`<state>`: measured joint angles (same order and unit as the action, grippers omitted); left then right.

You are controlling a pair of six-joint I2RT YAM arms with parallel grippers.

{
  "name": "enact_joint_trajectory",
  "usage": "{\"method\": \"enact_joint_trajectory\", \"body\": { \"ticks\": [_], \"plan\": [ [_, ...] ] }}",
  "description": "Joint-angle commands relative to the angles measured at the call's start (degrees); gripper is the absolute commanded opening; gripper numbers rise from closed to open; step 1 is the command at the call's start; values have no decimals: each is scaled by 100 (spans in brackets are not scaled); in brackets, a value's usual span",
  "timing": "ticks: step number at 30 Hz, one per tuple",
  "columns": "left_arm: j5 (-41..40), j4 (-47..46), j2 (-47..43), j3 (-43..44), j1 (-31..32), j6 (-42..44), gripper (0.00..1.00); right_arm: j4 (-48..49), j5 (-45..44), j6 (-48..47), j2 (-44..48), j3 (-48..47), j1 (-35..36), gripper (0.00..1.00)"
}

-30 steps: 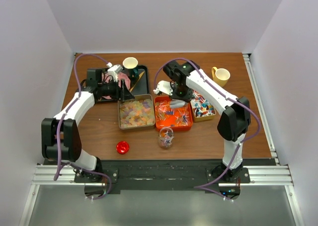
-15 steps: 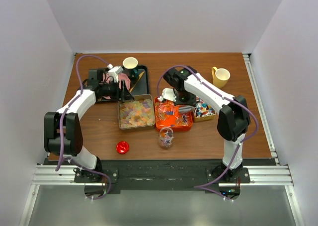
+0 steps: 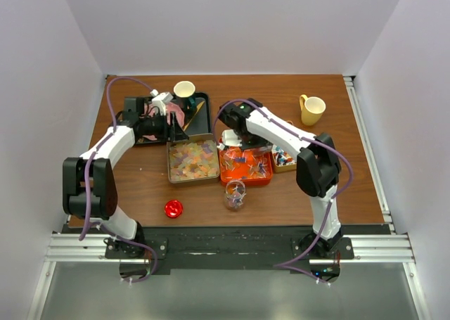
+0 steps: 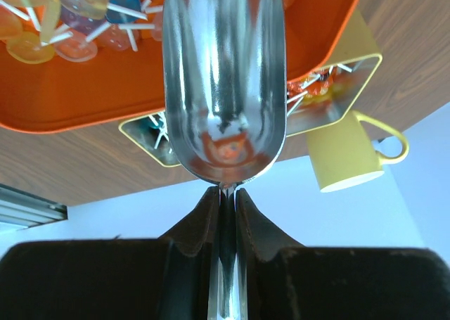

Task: Pack the candies
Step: Scoop the fake candies from the storage box.

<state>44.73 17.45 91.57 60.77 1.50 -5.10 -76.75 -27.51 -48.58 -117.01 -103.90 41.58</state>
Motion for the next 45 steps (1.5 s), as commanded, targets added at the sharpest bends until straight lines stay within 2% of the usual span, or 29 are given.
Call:
{"method": "enact_joint_trajectory", "body": {
  "ticks": [1, 12, 22, 36, 40, 45],
  "plan": [
    [123, -225, -192, -39, -150, 1, 59, -1466, -282, -231, -93, -210, 87, 0],
    [159, -357, -254, -189, -317, -43, 59, -1457, 404, -117, -375, -175, 96, 0],
    [176, -435, -245, -250, -326, -78, 59, -1457, 615, -152, -524, -219, 131, 0],
    [132, -445, -333, -277, -413, -87, 59, -1448, 1159, -179, -1104, -772, 465, 0],
    [132, -453, -341, -285, -422, -87, 59, -1396, 1791, 93, -1210, -878, 369, 0],
    [124, -497, -324, -250, -431, -140, 59, -851, 2460, 480, -1140, -667, 219, 0]
  ]
}}
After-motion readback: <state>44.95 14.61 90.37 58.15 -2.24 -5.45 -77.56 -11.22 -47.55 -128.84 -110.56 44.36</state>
